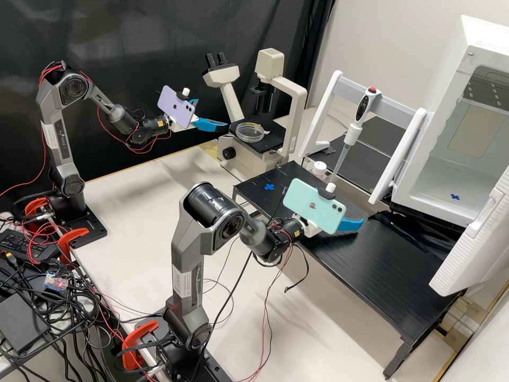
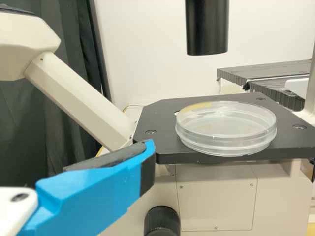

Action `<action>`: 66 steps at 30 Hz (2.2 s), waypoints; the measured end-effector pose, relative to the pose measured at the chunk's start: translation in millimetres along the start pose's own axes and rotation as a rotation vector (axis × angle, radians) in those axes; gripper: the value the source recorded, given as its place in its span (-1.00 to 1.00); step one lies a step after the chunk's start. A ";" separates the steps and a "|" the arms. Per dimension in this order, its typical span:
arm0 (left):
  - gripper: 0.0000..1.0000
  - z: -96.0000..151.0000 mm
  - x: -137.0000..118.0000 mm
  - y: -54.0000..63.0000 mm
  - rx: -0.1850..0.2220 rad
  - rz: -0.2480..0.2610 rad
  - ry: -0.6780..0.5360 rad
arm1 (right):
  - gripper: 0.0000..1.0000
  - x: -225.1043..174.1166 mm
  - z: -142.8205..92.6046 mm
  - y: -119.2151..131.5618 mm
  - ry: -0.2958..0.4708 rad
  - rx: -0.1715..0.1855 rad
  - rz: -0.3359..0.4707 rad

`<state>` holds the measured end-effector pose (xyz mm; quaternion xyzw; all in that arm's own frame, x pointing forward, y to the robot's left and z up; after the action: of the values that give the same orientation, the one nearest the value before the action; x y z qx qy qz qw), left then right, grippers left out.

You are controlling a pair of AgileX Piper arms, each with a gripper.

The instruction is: Move the petri dish to the bench

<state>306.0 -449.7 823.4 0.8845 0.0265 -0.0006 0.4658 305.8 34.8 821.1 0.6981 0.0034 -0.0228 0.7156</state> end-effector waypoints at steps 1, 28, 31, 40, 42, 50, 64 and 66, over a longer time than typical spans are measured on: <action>1.00 0.0 0.0 0.0 0.000 0.000 0.000 | 1.00 0.0 0.0 0.0 0.000 0.000 0.000; 1.00 0.0 0.0 0.0 0.000 0.000 0.000 | 1.00 -34.2 -64.3 -44.6 0.250 -0.013 -0.123; 1.00 0.0 0.0 0.0 0.000 0.000 0.000 | 1.00 -38.2 -81.3 -56.0 0.301 -0.027 -0.151; 1.00 0.0 0.0 0.0 0.000 0.000 0.000 | 1.00 -37.7 -143.5 -86.2 0.512 -0.114 -0.201; 1.00 0.0 0.0 0.0 0.000 0.000 0.000 | 1.00 -37.1 -157.8 -93.3 0.553 -0.138 -0.212; 1.00 0.0 0.0 0.0 0.000 0.000 0.000 | 1.00 -29.2 -205.2 -116.2 0.641 -0.222 -0.259; 1.00 0.0 0.0 0.2 0.000 0.002 0.000 | 1.00 33.4 -246.8 -132.3 0.578 -0.248 -0.340; 1.00 0.1 0.0 0.5 0.000 0.005 -0.001 | 1.00 41.1 -247.1 -130.5 0.559 -0.238 -0.344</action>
<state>306.0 -450.1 823.7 0.8846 0.0241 0.0002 0.4658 348.7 277.4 682.9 0.5781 0.3194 0.0494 0.7493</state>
